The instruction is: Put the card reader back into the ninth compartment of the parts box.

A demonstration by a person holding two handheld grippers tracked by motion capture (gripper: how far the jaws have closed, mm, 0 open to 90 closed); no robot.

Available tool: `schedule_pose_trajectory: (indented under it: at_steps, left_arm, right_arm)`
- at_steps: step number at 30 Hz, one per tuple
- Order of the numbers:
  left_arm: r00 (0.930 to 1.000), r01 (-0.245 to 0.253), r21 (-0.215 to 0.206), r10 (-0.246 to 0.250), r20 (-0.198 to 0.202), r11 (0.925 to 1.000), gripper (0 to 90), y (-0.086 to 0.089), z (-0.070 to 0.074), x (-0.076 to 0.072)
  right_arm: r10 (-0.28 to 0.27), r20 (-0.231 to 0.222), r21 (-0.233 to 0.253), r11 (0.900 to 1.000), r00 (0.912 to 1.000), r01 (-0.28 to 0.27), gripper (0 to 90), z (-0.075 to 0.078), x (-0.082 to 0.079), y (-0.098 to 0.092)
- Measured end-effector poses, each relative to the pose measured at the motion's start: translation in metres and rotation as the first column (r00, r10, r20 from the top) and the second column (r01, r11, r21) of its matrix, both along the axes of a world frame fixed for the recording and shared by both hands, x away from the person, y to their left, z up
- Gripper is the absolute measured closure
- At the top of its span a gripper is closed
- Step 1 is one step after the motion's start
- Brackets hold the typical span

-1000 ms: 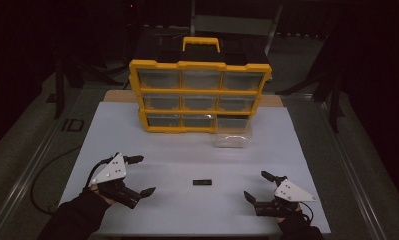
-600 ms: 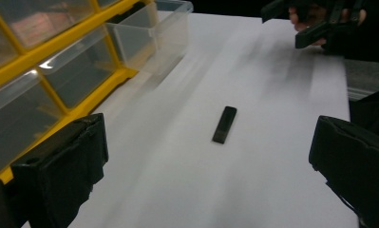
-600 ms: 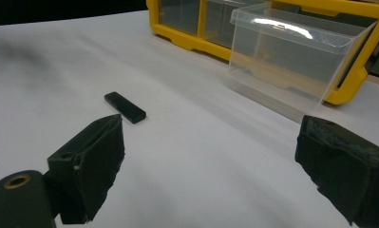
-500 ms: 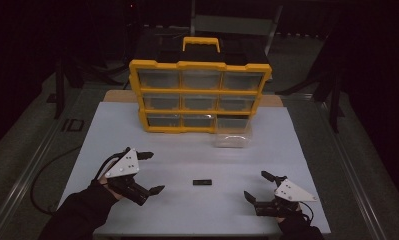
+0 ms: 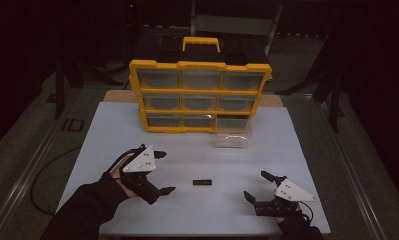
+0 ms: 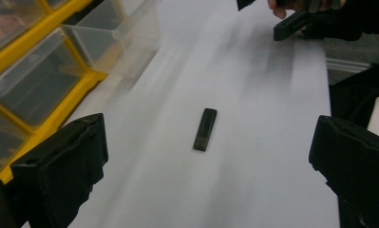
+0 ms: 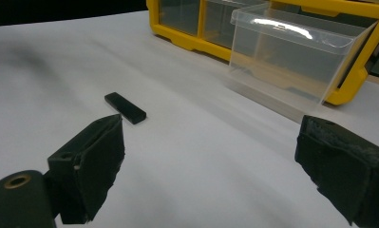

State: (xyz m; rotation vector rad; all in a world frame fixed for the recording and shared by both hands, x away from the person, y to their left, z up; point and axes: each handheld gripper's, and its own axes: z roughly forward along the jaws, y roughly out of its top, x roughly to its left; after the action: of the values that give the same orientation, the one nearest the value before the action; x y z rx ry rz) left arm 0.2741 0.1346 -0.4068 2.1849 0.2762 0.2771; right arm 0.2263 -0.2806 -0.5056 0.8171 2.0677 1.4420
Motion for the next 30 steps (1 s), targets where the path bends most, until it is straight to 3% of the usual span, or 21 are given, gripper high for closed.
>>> schedule_pose_trajectory:
  at_steps: [10,16,25,30]
  left_arm:
    - [0.9991,0.040,0.053,-0.039,-0.016,0.9978,0.1,-0.023,0.003,0.009]
    - [0.9968,0.078,0.097,-0.075,-0.028,0.9923,0.1,-0.041,0.005,0.014]
    - [0.9905,0.129,0.172,-0.119,-0.069,0.9766,0.2,-0.065,-0.001,0.021]
    - [0.9871,0.149,0.219,-0.132,-0.090,0.9642,0.2,-0.077,-0.006,0.025]
  right_arm:
    - [-0.003,-0.005,0.006,1.000,1.0000,0.003,9.4,0.000,0.000,-0.001]
    - [0.000,-0.002,0.005,1.000,1.0000,0.000,9.4,0.001,0.000,-0.001]
    - [0.015,0.005,-0.009,1.000,0.9999,-0.015,9.4,0.001,0.000,-0.002]
    - [0.013,0.011,-0.006,1.000,0.9999,-0.013,9.4,0.000,0.000,-0.001]
